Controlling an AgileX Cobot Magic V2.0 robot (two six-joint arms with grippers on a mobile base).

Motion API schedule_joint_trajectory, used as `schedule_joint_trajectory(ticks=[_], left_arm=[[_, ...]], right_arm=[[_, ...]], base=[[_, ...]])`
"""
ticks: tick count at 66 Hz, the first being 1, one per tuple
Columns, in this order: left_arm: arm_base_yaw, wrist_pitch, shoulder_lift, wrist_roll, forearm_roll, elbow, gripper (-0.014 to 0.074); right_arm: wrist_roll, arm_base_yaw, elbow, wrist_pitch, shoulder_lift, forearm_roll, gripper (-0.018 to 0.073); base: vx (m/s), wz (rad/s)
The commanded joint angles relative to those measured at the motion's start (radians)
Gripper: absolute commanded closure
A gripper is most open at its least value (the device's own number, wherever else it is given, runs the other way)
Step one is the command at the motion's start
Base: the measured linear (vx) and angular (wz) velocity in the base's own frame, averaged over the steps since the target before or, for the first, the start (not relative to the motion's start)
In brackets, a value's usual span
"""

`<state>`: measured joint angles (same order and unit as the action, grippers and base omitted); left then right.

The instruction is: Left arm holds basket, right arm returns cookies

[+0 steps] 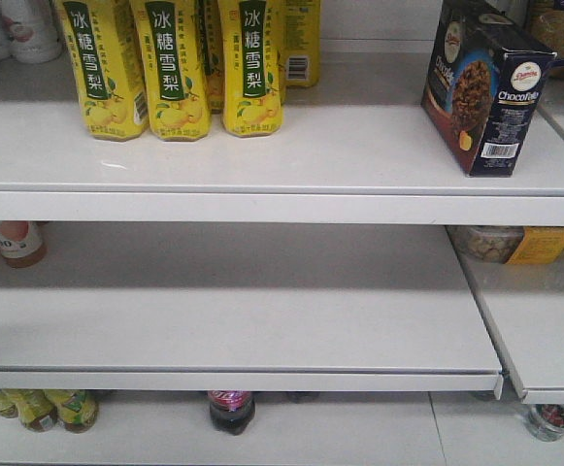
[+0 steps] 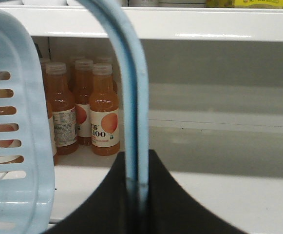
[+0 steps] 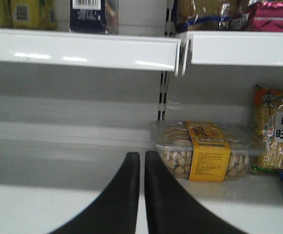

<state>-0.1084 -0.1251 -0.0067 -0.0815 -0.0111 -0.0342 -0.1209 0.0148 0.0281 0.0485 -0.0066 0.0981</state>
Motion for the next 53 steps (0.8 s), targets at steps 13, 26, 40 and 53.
schedule_joint_trajectory(ticks=[13,26,40,53], left_arm=[[-0.001,0.107,-0.018,0.008,0.011,0.030,0.0599],[-0.001,0.107,-0.018,0.008,0.011,0.030,0.0599],[-0.001,0.107,-0.018,0.008,0.011,0.030,0.0599],[-0.001,0.107,-0.018,0.008,0.011,0.030,0.0599]], right_arm=[[0.027,-0.065,0.019,-0.080,-0.018,0.004,0.0566],[0.069,-0.062,0.019,-0.080,-0.018,-0.034,0.0566],[0.133,-0.062,0.019,-0.080,-0.018,-0.098,0.0566],[0.133,-0.062,0.019,-0.080,-0.018,-0.098,0.0566]], base=[[0.00,0.00],[0.00,0.00],[0.00,0.00],[0.00,0.00]])
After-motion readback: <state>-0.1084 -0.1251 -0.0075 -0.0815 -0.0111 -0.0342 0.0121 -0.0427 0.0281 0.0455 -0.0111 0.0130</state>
